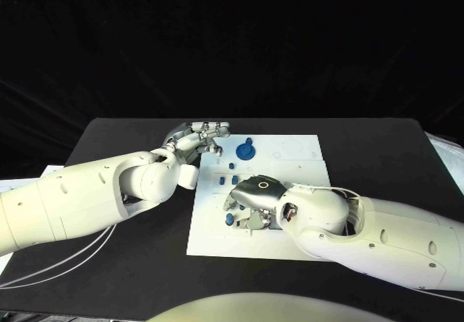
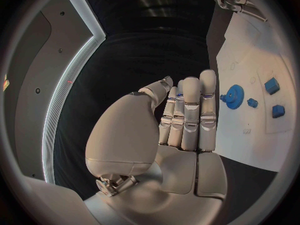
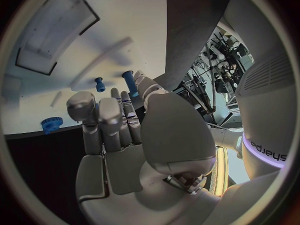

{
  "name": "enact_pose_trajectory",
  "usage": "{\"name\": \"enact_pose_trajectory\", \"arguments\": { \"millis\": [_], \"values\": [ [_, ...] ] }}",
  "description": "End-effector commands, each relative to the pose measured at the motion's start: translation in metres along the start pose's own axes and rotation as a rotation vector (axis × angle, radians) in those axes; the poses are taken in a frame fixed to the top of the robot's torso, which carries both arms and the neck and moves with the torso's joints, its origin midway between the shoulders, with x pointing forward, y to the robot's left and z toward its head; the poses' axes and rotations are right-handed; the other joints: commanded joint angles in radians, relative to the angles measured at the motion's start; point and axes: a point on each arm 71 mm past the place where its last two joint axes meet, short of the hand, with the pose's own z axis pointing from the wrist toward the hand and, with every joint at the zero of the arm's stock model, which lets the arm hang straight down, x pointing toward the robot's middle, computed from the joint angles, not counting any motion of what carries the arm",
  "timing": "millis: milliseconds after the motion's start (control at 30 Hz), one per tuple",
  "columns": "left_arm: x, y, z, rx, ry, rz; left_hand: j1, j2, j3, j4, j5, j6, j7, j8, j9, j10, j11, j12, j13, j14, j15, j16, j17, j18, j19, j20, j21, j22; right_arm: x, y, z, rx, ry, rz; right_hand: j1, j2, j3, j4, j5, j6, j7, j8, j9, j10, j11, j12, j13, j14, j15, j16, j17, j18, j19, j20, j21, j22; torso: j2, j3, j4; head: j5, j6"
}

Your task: Assemble the parts on the task board

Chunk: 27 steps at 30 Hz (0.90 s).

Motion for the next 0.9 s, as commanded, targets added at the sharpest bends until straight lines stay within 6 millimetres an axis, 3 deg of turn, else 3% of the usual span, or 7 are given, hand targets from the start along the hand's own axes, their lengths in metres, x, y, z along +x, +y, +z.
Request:
{"name": "enact_pose_trajectory", "arguments": {
  "millis": [33, 333, 467, 600, 700, 767, 900],
  "values": [
    [0.002, 0.000, 0.000, 0.003, 0.018, -0.009, 0.008, 0.005, -0.004, 0.000, 0.002, -0.006, -0.001, 0.005, -0.001, -0.006, 0.002, 0.005, 0.001, -0.004, -0.004, -0.006, -0.001, 0.014, 0.001, -0.003, -0.004, -0.001, -0.010, 0.001, -0.007, -0.014, -0.124, 0.030, 0.015, 0.005, -0.014, -0.001, 0.004, -0.001, 0.006, 0.000, 0.002, -0.005, -0.002, 0.010, 0.002, -0.010, 0.001, -0.022, -0.026, 0.020, -0.013, 0.000, -0.015, -0.020, 0.000, 0.0015, -0.0007, -0.003, 0.004],
    [0.001, 0.000, 0.000, 0.000, 0.019, -0.010, 0.008, 0.005, -0.004, 0.000, 0.002, -0.006, -0.001, 0.005, -0.001, -0.006, 0.002, 0.005, 0.001, -0.004, -0.004, -0.006, -0.001, 0.014, 0.001, -0.003, -0.004, -0.001, -0.039, -0.021, -0.050, 0.064, -0.206, 0.126, 0.038, 0.029, -0.040, 0.000, 0.008, 0.010, 0.013, 0.003, 0.003, 0.067, -0.020, 0.068, 0.007, 0.003, -0.013, -0.008, -0.009, 0.016, 0.009, -0.009, -0.003, 0.001, -0.003, -0.0019, -0.0031, -0.029, 0.020],
    [0.001, 0.000, -0.001, -0.001, 0.018, -0.009, 0.008, 0.005, -0.004, 0.000, 0.002, -0.006, -0.001, 0.005, -0.001, -0.006, 0.002, 0.005, 0.001, -0.004, -0.004, -0.006, -0.001, 0.014, 0.001, -0.003, -0.004, -0.001, -0.048, -0.049, -0.078, 0.223, -0.150, 0.219, 0.003, 0.047, -0.050, 0.039, 0.013, 0.034, 0.018, 0.009, 0.005, 0.249, -0.043, 0.159, 0.042, 0.047, -0.029, 0.118, 0.148, -0.017, 0.108, -0.022, 0.106, 0.163, -0.003, -0.0037, -0.0044, -0.055, 0.030],
    [0.001, -0.001, -0.002, -0.001, 0.020, -0.010, 0.008, 0.005, -0.004, 0.000, 0.002, -0.006, -0.001, 0.005, -0.001, -0.006, 0.002, 0.005, 0.001, -0.004, -0.004, -0.006, -0.001, 0.014, 0.001, -0.003, -0.004, -0.001, -0.046, -0.075, -0.108, 0.384, -0.105, 0.273, -0.051, 0.030, -0.097, 0.089, 0.050, 0.047, -0.006, 0.027, 0.010, 0.373, -0.073, 0.268, 0.119, 0.059, -0.055, 0.171, 0.203, -0.049, 0.199, -0.046, 0.215, 0.324, -0.003, -0.0070, -0.0099, -0.075, 0.039],
    [0.001, -0.001, -0.003, -0.002, 0.020, -0.010, 0.008, 0.005, -0.004, 0.000, 0.002, -0.006, -0.001, 0.005, -0.001, -0.006, 0.002, 0.005, 0.001, -0.004, -0.004, -0.006, -0.001, 0.014, 0.001, -0.003, -0.004, -0.001, -0.041, -0.091, -0.128, 0.488, -0.079, 0.307, -0.074, 0.025, -0.140, 0.129, 0.096, 0.050, -0.018, 0.049, 0.013, 0.389, -0.084, 0.417, 0.267, 0.062, -0.066, 0.216, 0.256, -0.061, 0.224, -0.061, 0.253, 0.380, -0.003, -0.0080, -0.0174, -0.080, 0.044],
    [0.001, -0.001, -0.004, -0.002, 0.021, -0.010, 0.008, 0.005, -0.004, 0.000, 0.002, -0.006, -0.001, 0.005, -0.001, -0.006, 0.002, 0.005, 0.001, -0.004, -0.004, -0.006, -0.001, 0.014, 0.001, -0.003, -0.004, -0.001, -0.036, -0.102, -0.142, 0.559, -0.060, 0.322, -0.067, 0.033, -0.194, 0.160, 0.144, 0.040, -0.021, 0.075, 0.015, 0.359, -0.086, 0.720, 0.607, 0.062, -0.067, 0.255, 0.303, -0.065, 0.228, -0.062, 0.269, 0.403, -0.003, -0.0084, -0.0227, -0.083, 0.048],
    [0.002, -0.001, -0.004, -0.002, 0.022, -0.011, 0.008, 0.005, -0.004, 0.000, 0.002, -0.006, -0.001, 0.005, -0.001, -0.006, 0.002, 0.005, 0.001, -0.004, -0.004, -0.006, -0.001, 0.014, 0.001, -0.003, -0.004, -0.001, -0.028, -0.111, -0.153, 0.619, -0.036, 0.325, -0.058, 0.060, -0.256, 0.190, 0.155, 0.028, -0.022, 0.112, 0.019, 0.334, -0.084, 0.924, 0.850, 0.061, -0.063, 0.279, 0.331, -0.066, 0.228, -0.060, 0.279, 0.417, -0.005, -0.0096, -0.0274, -0.089, 0.050]
  ]
}}
